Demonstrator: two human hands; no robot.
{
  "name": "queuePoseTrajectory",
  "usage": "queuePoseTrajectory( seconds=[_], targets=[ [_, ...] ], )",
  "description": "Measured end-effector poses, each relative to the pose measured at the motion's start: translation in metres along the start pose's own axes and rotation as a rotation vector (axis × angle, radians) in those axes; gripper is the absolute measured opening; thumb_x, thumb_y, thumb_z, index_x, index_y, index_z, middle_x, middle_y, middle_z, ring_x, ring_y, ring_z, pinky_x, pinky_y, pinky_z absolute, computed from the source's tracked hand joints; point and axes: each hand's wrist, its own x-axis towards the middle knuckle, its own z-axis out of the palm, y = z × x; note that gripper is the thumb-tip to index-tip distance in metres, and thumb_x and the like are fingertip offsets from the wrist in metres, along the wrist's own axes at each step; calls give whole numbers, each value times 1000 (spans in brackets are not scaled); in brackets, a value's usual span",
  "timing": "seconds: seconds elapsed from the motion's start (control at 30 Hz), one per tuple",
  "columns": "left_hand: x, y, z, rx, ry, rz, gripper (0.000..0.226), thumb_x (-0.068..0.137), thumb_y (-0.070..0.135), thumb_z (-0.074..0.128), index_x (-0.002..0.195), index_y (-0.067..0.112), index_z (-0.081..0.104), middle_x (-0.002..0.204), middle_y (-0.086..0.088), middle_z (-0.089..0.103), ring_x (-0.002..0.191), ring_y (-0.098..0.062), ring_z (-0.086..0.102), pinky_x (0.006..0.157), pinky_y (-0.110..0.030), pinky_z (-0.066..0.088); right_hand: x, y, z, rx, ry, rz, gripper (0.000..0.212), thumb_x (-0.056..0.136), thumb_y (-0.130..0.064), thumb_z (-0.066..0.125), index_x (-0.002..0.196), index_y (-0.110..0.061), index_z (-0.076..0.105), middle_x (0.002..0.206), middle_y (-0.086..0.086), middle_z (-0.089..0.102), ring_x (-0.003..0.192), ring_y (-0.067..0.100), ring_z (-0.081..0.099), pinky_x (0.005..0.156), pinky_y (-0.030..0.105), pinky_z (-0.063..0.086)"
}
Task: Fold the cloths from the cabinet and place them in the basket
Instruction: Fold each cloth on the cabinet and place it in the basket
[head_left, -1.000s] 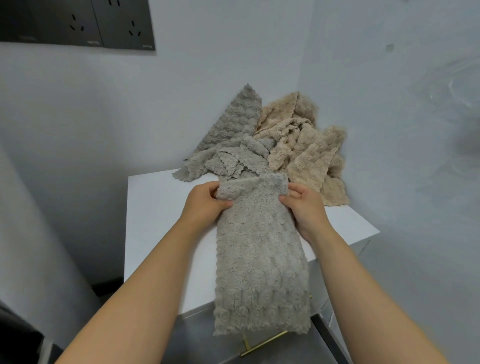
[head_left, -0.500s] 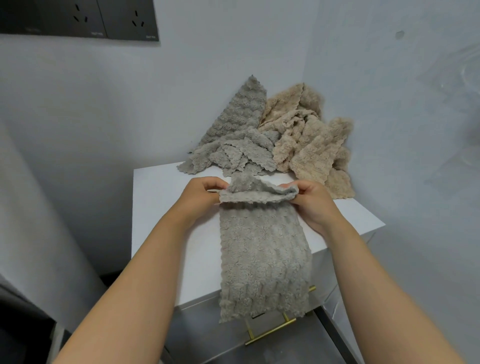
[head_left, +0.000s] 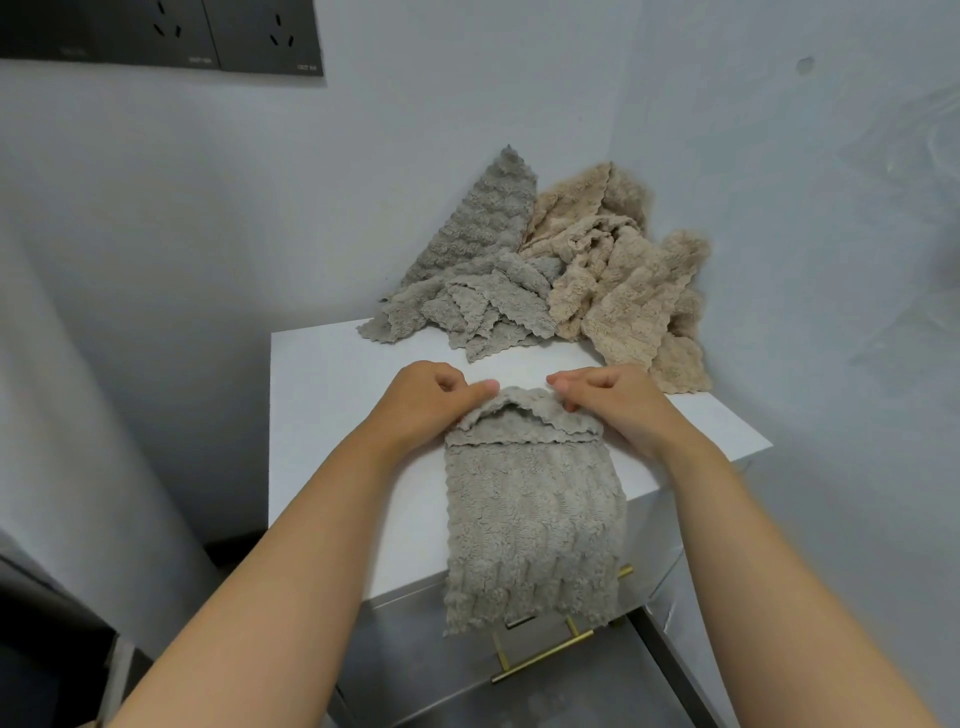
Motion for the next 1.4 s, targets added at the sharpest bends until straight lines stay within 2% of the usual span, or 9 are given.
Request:
queuePoseTrajectory(
  seconds=[0.07,0.13,0.27,0.5,0.77,1.0,1.17,1.27,1.4],
  targets=[
    [3,-2,0,76,-17,18,39,75,41,77,58,18,50,71,-1,55,62,-10,44,63,-25,36,1,2,0,-37,-21,12,24,81,-22,73,68,-3,68,114,-11,66,107,-2,58,104,32,38],
    [4,-1,-5,124,-60,49,23,73,35,80,76,23,60,89,8,60,76,-3,49,68,-21,37,3,2,1,-70,-34,11,16,79,-15,75,66,-9,67,120,-9,62,111,0,56,105,32,38],
    [6,-3,-11,216,-155,76,49,76,30,78,121,27,59,121,10,56,108,-4,49,88,-16,34,5,5,-6,-206,-64,-17,13,80,-9,73,77,-19,65,136,-1,53,126,10,47,109,29,33],
    [13,-7,-14,352,-219,67,38,76,42,75,105,26,57,131,5,45,124,-13,38,102,-26,32,5,6,-15,-436,-136,-27,35,88,-30,65,120,-19,59,151,-1,34,136,14,37,111,26,27],
    [11,-4,-22,433,-381,49,42,76,44,74,110,26,57,152,12,25,140,-5,17,102,-17,13,4,1,-20,-491,-316,22,75,62,-57,68,127,-23,52,155,-14,21,139,10,28,105,20,23],
    [10,-1,-22,202,-241,30,19,77,20,77,74,21,59,128,12,57,116,-6,48,93,-22,30,7,0,-16,-417,-182,53,76,74,-33,78,140,-18,45,145,-9,40,133,14,38,102,21,27],
    [13,-1,-11,123,69,60,18,77,13,75,77,18,58,83,4,63,76,-10,53,63,-18,38,10,-6,1,-236,163,12,25,74,-20,80,93,-14,66,98,7,68,93,25,63,84,36,48],
    [13,-1,-8,27,182,89,18,76,11,76,80,14,58,84,-3,67,72,-12,55,63,-22,41,14,-10,6,-154,303,-49,22,74,-12,79,86,-17,61,94,3,66,90,19,62,75,29,46],
    [7,6,-4,-165,252,57,18,78,2,73,79,12,58,86,-6,68,68,-17,61,59,-30,47,12,-22,4,-142,313,-109,31,74,-4,78,79,-23,54,87,-6,61,79,3,54,62,11,38]
  ],
)
